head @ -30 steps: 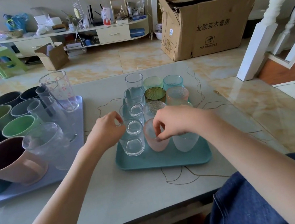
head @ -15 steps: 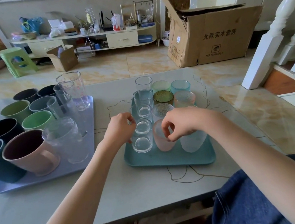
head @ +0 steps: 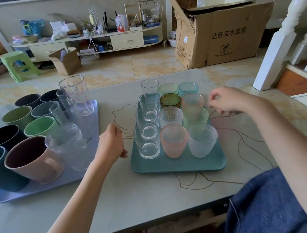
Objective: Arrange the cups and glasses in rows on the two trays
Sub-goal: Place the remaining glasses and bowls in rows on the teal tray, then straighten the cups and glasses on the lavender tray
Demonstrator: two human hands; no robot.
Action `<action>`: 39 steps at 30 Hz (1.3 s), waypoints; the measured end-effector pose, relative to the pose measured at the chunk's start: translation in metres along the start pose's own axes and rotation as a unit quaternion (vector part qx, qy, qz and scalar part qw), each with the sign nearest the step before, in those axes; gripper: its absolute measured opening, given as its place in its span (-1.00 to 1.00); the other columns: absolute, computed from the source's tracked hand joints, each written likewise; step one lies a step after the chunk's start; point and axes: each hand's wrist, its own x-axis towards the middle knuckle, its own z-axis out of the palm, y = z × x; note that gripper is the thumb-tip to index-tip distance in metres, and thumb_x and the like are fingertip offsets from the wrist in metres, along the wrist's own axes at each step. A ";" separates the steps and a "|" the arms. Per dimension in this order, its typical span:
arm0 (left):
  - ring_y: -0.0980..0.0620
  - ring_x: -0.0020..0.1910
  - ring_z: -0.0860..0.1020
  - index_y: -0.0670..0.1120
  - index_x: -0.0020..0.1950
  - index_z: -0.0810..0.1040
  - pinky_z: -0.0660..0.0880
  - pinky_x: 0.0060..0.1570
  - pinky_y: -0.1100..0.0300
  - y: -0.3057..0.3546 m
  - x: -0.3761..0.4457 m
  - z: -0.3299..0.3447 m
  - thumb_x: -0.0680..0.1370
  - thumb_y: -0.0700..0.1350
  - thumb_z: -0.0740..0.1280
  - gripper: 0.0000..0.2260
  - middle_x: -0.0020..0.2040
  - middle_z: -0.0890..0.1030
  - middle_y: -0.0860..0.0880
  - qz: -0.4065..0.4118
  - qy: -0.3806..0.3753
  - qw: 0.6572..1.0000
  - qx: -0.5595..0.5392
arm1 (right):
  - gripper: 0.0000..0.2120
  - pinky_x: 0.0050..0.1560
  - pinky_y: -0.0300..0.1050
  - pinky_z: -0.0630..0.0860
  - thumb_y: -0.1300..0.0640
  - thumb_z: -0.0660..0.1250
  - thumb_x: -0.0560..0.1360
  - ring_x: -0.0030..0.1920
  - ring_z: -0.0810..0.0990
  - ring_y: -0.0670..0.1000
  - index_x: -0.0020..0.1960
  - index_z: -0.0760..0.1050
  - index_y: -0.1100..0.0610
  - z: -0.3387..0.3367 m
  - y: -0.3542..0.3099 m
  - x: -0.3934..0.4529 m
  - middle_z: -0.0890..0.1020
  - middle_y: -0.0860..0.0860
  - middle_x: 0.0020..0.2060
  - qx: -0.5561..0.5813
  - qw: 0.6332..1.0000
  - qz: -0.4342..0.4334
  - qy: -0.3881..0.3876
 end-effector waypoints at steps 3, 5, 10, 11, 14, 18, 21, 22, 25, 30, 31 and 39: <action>-0.10 -0.57 0.50 -0.17 0.07 0.42 0.60 -0.45 0.01 -0.020 -0.001 0.005 0.60 -0.15 0.11 -0.84 -0.29 0.50 -0.18 -0.046 -0.064 0.997 0.010 | -0.68 -0.54 -0.34 0.32 0.10 0.06 0.63 -0.54 0.47 0.02 0.14 0.47 0.29 0.019 0.026 0.000 0.58 0.13 -0.36 -0.056 0.970 0.158 -0.179; -0.05 -0.61 0.50 -0.15 0.13 0.46 0.52 -0.59 0.14 -0.025 -0.005 0.011 0.60 -0.18 0.17 -0.85 -0.34 0.52 -0.16 -0.040 -0.127 0.991 0.006 | -0.64 -0.57 -0.36 0.33 0.02 0.03 0.64 -0.53 0.54 -0.03 0.15 0.47 0.25 0.038 0.033 -0.006 0.62 0.11 -0.35 -0.062 0.941 0.179 -0.282; 0.05 -0.71 0.47 -0.06 0.16 0.53 0.42 -0.69 0.27 -0.029 -0.009 0.016 0.59 -0.25 0.22 -0.79 -0.54 0.49 -0.03 0.005 -0.146 0.989 -0.015 | -0.70 -0.60 -0.35 0.23 0.06 0.18 0.60 -0.58 0.40 -0.04 -0.23 0.43 0.20 0.074 0.050 -0.008 0.58 0.07 -0.43 -0.027 0.961 0.115 -0.251; 0.04 -0.70 0.47 -0.04 0.15 0.55 0.43 -0.68 0.26 -0.029 -0.008 0.018 0.59 -0.25 0.22 -0.78 -0.59 0.49 0.01 0.007 -0.145 0.989 -0.018 | -0.71 -0.60 -0.35 0.22 0.09 0.21 0.59 -0.59 0.37 -0.02 -0.28 0.41 0.18 0.078 0.055 -0.006 0.54 0.06 -0.47 -0.006 0.968 0.114 -0.225; 0.02 -0.68 0.49 -0.04 0.16 0.57 0.48 -0.64 0.22 -0.026 -0.007 0.025 0.58 -0.25 0.21 -0.76 -0.60 0.49 0.00 0.000 -0.147 0.988 -0.045 | -0.79 -0.60 -0.33 0.21 0.20 0.19 0.55 -0.55 0.32 0.01 -0.26 0.38 0.20 0.089 0.066 0.005 0.47 0.12 -0.47 0.050 0.982 0.117 -0.142; -0.01 -0.66 0.51 -0.15 0.31 0.48 0.50 -0.62 0.22 -0.015 -0.005 0.053 0.57 -0.26 0.24 -0.70 -0.49 0.48 -0.14 -0.035 -0.139 0.981 -0.128 | -0.85 -0.19 -0.09 0.38 0.23 0.13 0.57 -0.17 0.48 0.11 -0.10 0.46 0.16 0.089 0.079 0.029 0.52 0.17 -0.19 0.030 0.996 0.085 0.000; -0.01 -0.67 0.49 -0.13 0.22 0.55 0.48 -0.61 0.24 -0.006 0.001 0.069 0.57 -0.26 0.24 -0.75 -0.50 0.48 -0.13 -0.033 -0.114 0.983 -0.138 | -0.78 -0.12 -0.12 0.32 0.25 0.11 0.59 -0.11 0.48 0.13 -0.20 0.44 0.14 0.080 0.084 0.042 0.55 0.20 -0.16 0.018 0.995 0.095 0.016; 0.00 -0.67 0.49 -0.12 0.18 0.56 0.48 -0.61 0.24 -0.004 0.004 0.071 0.57 -0.26 0.24 -0.77 -0.50 0.48 -0.13 -0.033 -0.110 0.984 -0.138 | -0.71 -0.14 -0.13 0.30 0.24 0.12 0.59 -0.13 0.45 0.11 -0.30 0.37 0.10 0.078 0.083 0.044 0.52 0.14 -0.26 0.014 0.995 0.095 0.014; 0.01 -0.69 0.47 -0.10 0.03 0.60 0.50 -0.61 0.23 0.000 0.013 0.072 0.56 -0.28 0.23 -0.81 -0.57 0.46 -0.07 -0.033 -0.101 0.985 -0.134 | -0.64 -0.20 -0.14 0.27 0.21 0.15 0.60 -0.18 0.42 0.08 -0.36 0.29 0.01 0.076 0.085 0.051 0.41 0.01 -0.40 0.040 0.995 0.091 0.016; 0.03 -0.68 0.48 -0.13 0.22 0.56 0.48 -0.61 0.25 -0.001 0.016 0.072 0.56 -0.25 0.25 -0.74 -0.55 0.51 -0.05 -0.041 -0.099 0.986 -0.126 | -0.81 -0.34 -0.12 0.20 0.22 0.21 0.55 -0.25 0.39 0.05 -0.23 0.44 0.13 0.079 0.094 0.053 0.45 0.06 -0.38 0.121 0.988 0.087 0.042; 0.04 -0.67 0.48 -0.12 0.27 0.53 0.50 -0.60 0.24 0.000 0.015 0.072 0.56 -0.23 0.25 -0.72 -0.51 0.53 -0.06 -0.042 -0.103 0.987 -0.120 | -0.81 -0.36 -0.13 0.19 0.22 0.22 0.53 -0.29 0.38 0.05 -0.26 0.42 0.15 0.078 0.094 0.052 0.45 0.07 -0.39 0.113 0.987 0.102 0.049; -0.08 -0.56 0.58 -0.15 0.29 0.38 0.58 -0.53 0.13 0.021 -0.005 0.011 0.56 -0.36 0.11 -0.68 -0.27 0.54 -0.22 -0.071 -0.086 0.983 -0.145 | -0.80 -0.13 -0.08 0.42 0.18 0.16 0.53 -0.07 0.55 0.22 -0.04 0.57 0.13 0.033 0.038 0.018 0.62 0.19 -0.04 0.013 0.962 0.152 0.226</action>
